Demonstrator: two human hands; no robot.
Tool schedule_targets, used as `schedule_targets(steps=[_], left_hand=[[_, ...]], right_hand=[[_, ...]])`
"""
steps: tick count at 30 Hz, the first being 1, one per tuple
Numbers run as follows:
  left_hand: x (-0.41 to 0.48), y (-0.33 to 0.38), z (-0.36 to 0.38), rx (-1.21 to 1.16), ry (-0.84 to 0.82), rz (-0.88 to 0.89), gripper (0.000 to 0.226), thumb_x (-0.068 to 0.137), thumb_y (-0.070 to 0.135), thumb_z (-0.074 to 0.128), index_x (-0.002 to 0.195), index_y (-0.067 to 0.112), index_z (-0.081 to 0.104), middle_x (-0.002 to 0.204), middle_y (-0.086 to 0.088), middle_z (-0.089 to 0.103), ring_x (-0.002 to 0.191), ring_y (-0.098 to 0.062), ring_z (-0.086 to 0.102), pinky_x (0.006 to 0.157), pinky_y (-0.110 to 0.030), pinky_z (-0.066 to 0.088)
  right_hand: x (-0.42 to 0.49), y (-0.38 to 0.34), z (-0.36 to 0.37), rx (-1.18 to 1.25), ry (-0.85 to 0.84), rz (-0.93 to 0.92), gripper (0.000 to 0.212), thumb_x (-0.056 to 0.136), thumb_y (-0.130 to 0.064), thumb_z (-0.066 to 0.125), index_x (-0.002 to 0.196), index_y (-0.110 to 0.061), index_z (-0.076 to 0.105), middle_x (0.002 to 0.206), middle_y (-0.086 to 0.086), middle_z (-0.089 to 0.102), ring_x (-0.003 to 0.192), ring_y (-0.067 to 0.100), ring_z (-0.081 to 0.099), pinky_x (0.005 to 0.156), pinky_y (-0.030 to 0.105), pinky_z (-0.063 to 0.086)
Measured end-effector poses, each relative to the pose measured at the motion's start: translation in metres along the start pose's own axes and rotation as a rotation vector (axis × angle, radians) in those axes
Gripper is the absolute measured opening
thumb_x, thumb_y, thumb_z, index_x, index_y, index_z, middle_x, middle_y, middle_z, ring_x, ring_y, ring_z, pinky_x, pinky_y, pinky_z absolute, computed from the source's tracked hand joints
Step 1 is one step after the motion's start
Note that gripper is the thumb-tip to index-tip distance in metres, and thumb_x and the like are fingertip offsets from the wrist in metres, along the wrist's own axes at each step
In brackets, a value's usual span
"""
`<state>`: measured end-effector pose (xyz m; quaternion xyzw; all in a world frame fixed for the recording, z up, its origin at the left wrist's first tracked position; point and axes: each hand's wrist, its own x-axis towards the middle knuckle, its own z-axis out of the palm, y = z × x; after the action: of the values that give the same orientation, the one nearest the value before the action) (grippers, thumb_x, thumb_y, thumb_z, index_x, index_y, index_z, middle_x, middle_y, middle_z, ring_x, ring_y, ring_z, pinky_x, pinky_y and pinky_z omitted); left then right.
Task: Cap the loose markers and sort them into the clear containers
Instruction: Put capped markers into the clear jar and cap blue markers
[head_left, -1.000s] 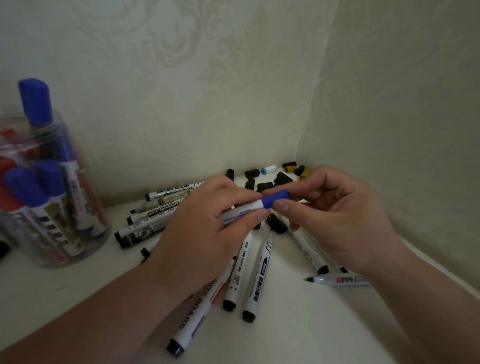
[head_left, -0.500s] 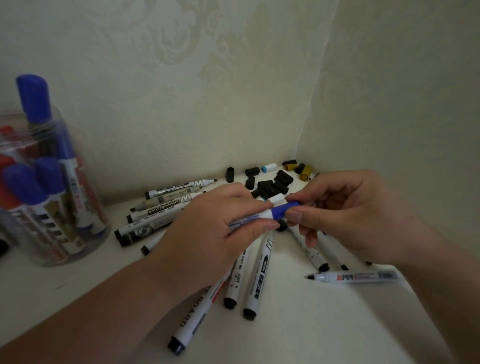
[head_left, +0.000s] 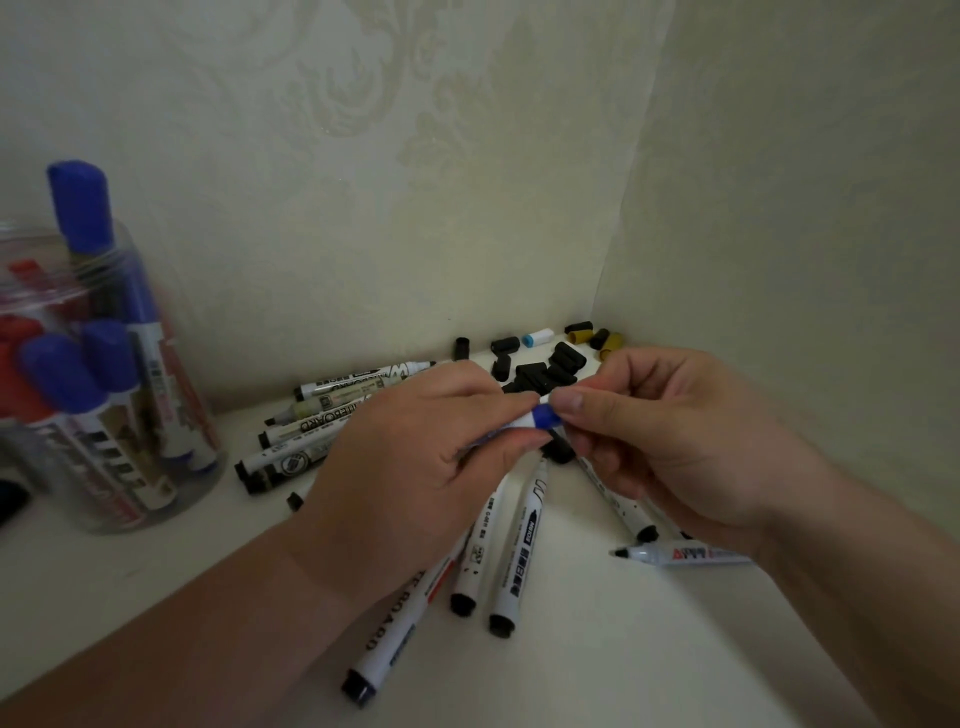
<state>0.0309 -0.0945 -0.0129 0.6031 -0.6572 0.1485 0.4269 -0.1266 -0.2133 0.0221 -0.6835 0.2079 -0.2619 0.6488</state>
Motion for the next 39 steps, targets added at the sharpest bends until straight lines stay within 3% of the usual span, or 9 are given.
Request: schedule_targets(steps=[4,12,16,20,23,26,29,34,39], left_hand=[[0.002,0.000,0.000,0.035,-0.025,0.005,0.023,0.096,0.030,0.067,0.114,0.021,0.076,0.085,0.013,0.061,0.072,-0.005,0.055,0.066,-0.014,0.041],[0.012,-0.005,-0.011,0.018,-0.126,-0.094,0.022,0.096,0.034,0.061,0.116,0.027,0.070,0.091,0.017,0.056,0.083,-0.002,0.055,0.071,-0.008,0.037],[0.012,-0.007,-0.014,-0.028,-0.161,-0.112,0.022,0.098,0.030,0.063,0.116,0.023,0.072,0.089,0.016,0.058,0.082,-0.005,0.057,0.070,-0.007,0.037],[0.016,-0.014,-0.022,-0.013,-0.211,-0.069,0.022,0.096,0.034,0.064,0.115,0.029,0.073,0.087,0.015,0.062,0.082,-0.005,0.058,0.069,-0.008,0.039],[0.019,-0.017,-0.032,-0.033,-0.178,-0.052,0.022,0.095,0.039,0.062,0.113,0.030,0.073,0.091,0.020,0.064,0.086,-0.002,0.061,0.071,-0.007,0.042],[0.022,-0.023,-0.044,-0.197,0.015,-0.218,0.018,0.100,0.035,0.057,0.108,0.032,0.072,0.091,0.014,0.071,0.085,-0.006,0.067,0.076,-0.021,0.052],[0.028,-0.030,-0.055,-0.322,0.220,-0.480,0.020,0.099,0.027,0.059,0.090,0.031,0.076,0.078,0.006,0.073,0.066,-0.011,0.065,0.064,-0.033,0.053],[0.036,-0.025,-0.078,-0.228,-0.032,-0.652,0.022,0.095,0.030,0.066,0.078,0.023,0.077,0.066,0.002,0.072,0.051,-0.012,0.059,0.053,-0.031,0.050],[0.004,-0.052,-0.066,-0.080,-0.093,-0.694,0.016,0.092,0.024,0.071,0.078,0.032,0.073,0.066,0.014,0.070,0.053,0.001,0.060,0.058,-0.025,0.048]], right_hand=[[0.000,0.003,0.002,0.067,0.018,0.046,0.014,0.070,-0.014,0.075,0.066,-0.004,0.065,0.060,0.017,0.059,0.044,0.017,0.045,0.037,0.021,0.034],[0.003,0.011,-0.003,0.019,-0.003,-0.191,0.031,0.072,-0.009,0.072,0.101,0.002,0.069,0.079,0.018,0.070,0.057,0.021,0.058,0.050,0.027,0.049],[0.005,0.017,-0.002,-0.100,0.043,-0.243,0.017,0.084,-0.003,0.070,0.101,0.000,0.069,0.074,0.012,0.068,0.054,0.016,0.056,0.050,0.025,0.048],[0.006,0.022,-0.004,-0.410,0.037,-0.362,0.010,0.089,-0.023,0.072,0.097,-0.019,0.069,0.074,0.003,0.066,0.063,0.028,0.059,0.057,0.044,0.051],[0.005,0.023,-0.004,-0.453,0.061,-0.434,0.023,0.089,-0.044,0.065,0.092,-0.022,0.066,0.074,0.006,0.065,0.065,0.035,0.056,0.057,0.051,0.048],[0.007,0.022,-0.003,-0.373,0.177,-0.459,0.043,0.078,-0.065,0.066,0.088,-0.023,0.065,0.076,0.009,0.064,0.066,0.041,0.054,0.056,0.049,0.046],[0.009,0.023,-0.004,-0.361,0.261,-0.440,0.038,0.074,-0.067,0.068,0.087,-0.032,0.067,0.081,0.003,0.068,0.071,0.031,0.061,0.064,0.044,0.050],[0.007,0.026,0.001,-0.407,0.289,-0.366,0.029,0.074,-0.056,0.064,0.091,-0.033,0.067,0.081,-0.004,0.068,0.059,0.032,0.057,0.059,0.042,0.048],[0.002,0.023,0.011,-0.413,0.336,-0.361,0.008,0.081,-0.042,0.065,0.086,-0.036,0.067,0.079,-0.013,0.070,0.055,0.007,0.062,0.051,0.017,0.047]])
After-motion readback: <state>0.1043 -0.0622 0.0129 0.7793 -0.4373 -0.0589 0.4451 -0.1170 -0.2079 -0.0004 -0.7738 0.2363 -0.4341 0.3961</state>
